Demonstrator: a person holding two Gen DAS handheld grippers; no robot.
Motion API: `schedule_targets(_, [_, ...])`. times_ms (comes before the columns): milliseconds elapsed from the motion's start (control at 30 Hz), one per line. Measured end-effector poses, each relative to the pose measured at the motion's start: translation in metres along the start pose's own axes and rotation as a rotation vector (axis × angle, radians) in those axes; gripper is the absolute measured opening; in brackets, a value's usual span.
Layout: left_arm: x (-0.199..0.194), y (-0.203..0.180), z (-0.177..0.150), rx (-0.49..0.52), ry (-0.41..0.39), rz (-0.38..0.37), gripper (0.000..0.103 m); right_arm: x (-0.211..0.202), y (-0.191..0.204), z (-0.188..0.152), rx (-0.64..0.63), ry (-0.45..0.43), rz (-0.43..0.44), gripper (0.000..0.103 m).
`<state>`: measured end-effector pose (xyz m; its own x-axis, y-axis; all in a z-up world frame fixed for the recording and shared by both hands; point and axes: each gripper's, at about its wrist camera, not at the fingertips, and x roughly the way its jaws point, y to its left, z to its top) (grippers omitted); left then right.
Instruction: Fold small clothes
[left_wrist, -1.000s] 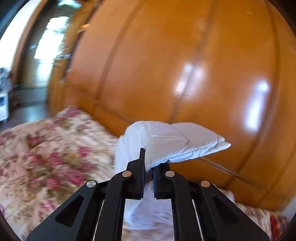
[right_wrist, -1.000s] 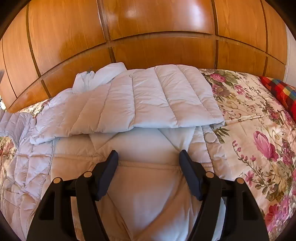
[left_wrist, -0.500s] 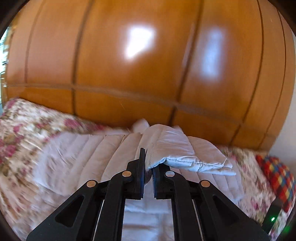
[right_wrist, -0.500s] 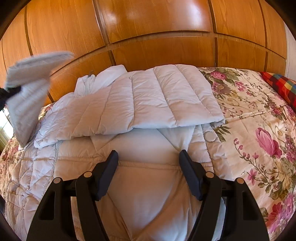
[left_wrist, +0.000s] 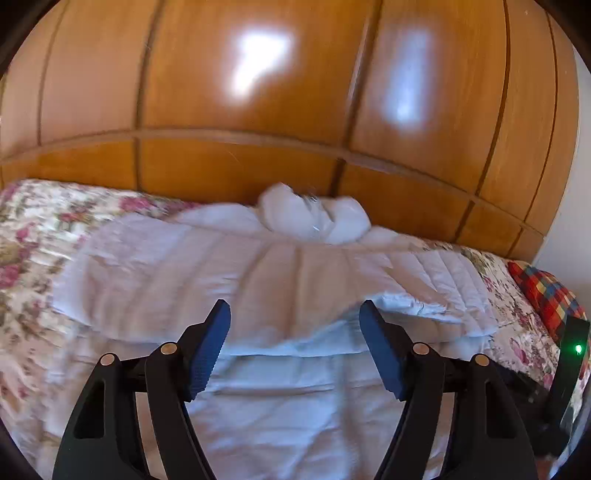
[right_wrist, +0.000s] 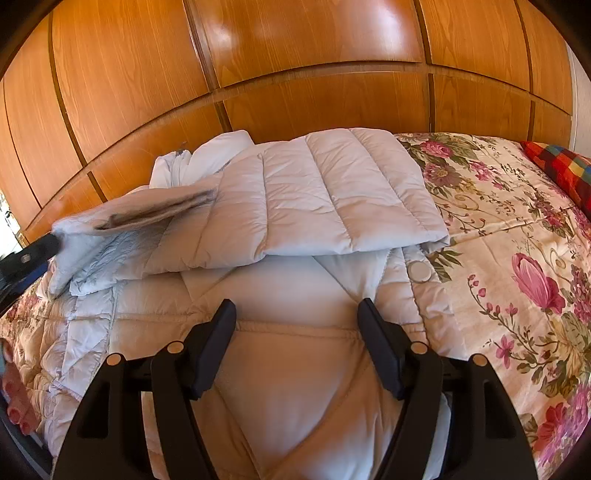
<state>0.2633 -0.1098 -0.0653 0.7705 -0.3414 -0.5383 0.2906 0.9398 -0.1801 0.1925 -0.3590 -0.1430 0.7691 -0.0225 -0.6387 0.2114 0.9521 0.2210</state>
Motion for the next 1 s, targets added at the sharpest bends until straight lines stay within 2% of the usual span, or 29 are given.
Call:
schedule_targets(133, [-0.017,0.037,-0.003,0.004,-0.008,0.106,0.071,-0.001,0.001,0.0,-0.002,-0.008,0.002,0.068])
schedule_targets(233, [-0.024,0.082,-0.008,-0.103,0.013,0.184,0.071,-0.008,0.002,0.0,-0.002,-0.037,0.016,0.068])
schedule_targets(300, [-0.029,0.118,-0.012,-0.235,0.038,0.214,0.069,-0.015,0.005,0.003,-0.011,-0.053,0.055,0.066])
schedule_targets(367, [-0.031,0.154,-0.02,-0.377,0.074,0.235,0.05,-0.022,0.015,0.012,-0.034,-0.042,0.103,0.061])
schedule_targets(433, [-0.028,0.177,-0.024,-0.446,0.128,0.282,0.042,-0.025,0.026,0.026,-0.026,-0.027,0.185,0.059])
schedule_targets(467, [-0.026,0.187,-0.028,-0.481,0.151,0.292,0.04,-0.023,0.03,0.034,0.0,-0.011,0.234,0.06])
schedule_targets(533, [-0.019,0.203,-0.034,-0.544,0.204,0.259,0.04,-0.005,0.036,0.052,0.077,0.074,0.31,0.06])
schedule_targets(600, [-0.017,0.207,-0.035,-0.539,0.224,0.248,0.04,0.018,0.041,0.063,0.134,0.143,0.334,0.06])
schedule_targets(700, [-0.011,0.207,-0.029,-0.499,0.249,0.24,0.04,0.044,0.046,0.07,0.165,0.206,0.324,0.059])
schedule_targets(767, [-0.002,0.21,-0.021,-0.465,0.267,0.263,0.04,0.051,0.053,0.071,0.166,0.207,0.318,0.05])
schedule_targets(833, [0.004,0.209,-0.014,-0.444,0.274,0.289,0.04,0.055,0.06,0.074,0.15,0.207,0.324,0.005])
schedule_targets(900, [0.01,0.21,-0.006,-0.446,0.256,0.277,0.04,0.053,0.063,0.079,0.126,0.202,0.295,0.005])
schedule_targets(1000, [0.014,0.207,-0.003,-0.431,0.238,0.268,0.04,0.035,0.059,0.095,0.101,0.105,0.255,0.005])
